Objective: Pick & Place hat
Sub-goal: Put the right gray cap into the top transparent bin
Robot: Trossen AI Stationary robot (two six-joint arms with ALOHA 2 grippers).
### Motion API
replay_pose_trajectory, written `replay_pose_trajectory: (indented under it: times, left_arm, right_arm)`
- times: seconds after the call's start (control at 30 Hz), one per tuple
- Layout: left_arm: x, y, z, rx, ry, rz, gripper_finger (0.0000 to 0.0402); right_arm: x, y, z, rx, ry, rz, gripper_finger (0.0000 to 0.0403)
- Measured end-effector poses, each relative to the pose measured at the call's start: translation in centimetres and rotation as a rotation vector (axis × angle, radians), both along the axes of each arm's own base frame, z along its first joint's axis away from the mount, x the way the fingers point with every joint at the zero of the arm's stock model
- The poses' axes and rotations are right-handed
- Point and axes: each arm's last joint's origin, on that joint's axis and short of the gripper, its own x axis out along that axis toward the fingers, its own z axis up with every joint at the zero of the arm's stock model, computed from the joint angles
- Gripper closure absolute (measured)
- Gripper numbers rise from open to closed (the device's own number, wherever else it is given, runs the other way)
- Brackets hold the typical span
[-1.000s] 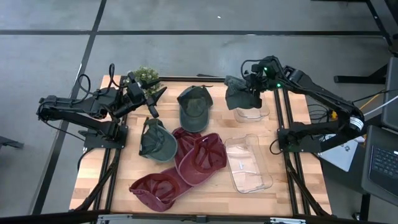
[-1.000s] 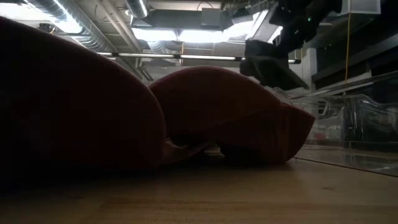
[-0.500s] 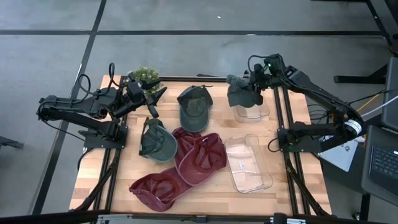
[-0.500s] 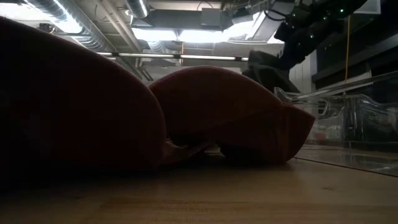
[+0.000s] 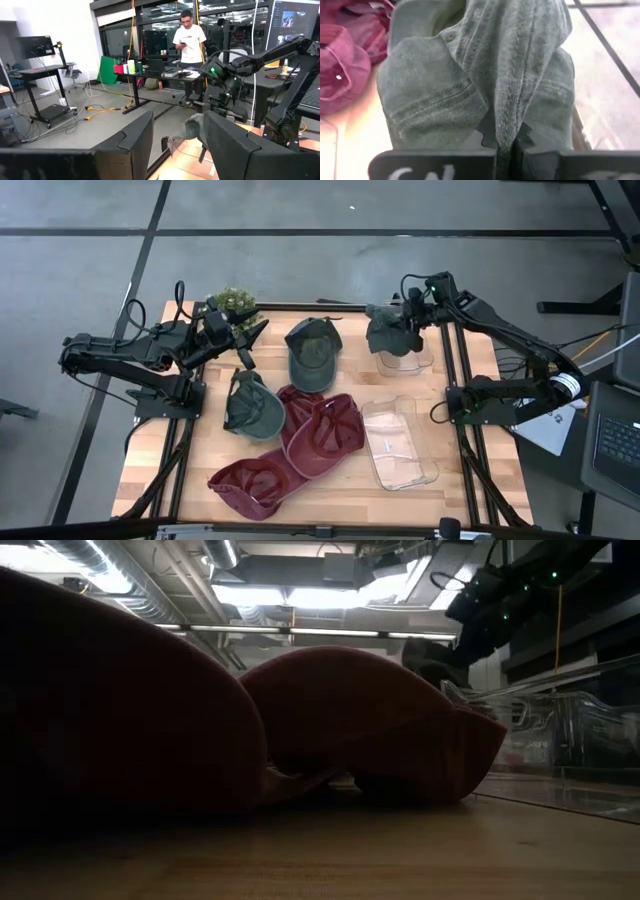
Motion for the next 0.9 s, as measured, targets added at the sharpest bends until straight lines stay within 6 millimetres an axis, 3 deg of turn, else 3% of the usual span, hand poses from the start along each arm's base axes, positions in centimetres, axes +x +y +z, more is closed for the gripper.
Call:
replay_pose_trajectory:
  times: [0.43, 0.73, 0.9]
  left_arm:
    - [0.0, 0.0, 0.0, 0.0, 0.0, 0.003, 0.0233]
    - [0.0, 0.0, 0.0, 0.0, 0.001, 0.003, 0.0233]
    - [0.0, 0.0, 0.0, 0.0, 0.001, 0.003, 0.0233]
  right_arm:
    - [-2.0, -0.7, -2.6, 0.011, 0.107, -0.114, 0.0388]
    - [-2.3, -0.7, -2.8, 0.045, 0.135, -0.191, 0.0349]
    - [-2.4, -0.6, -3.0, 0.099, 0.152, -0.231, 0.0297]
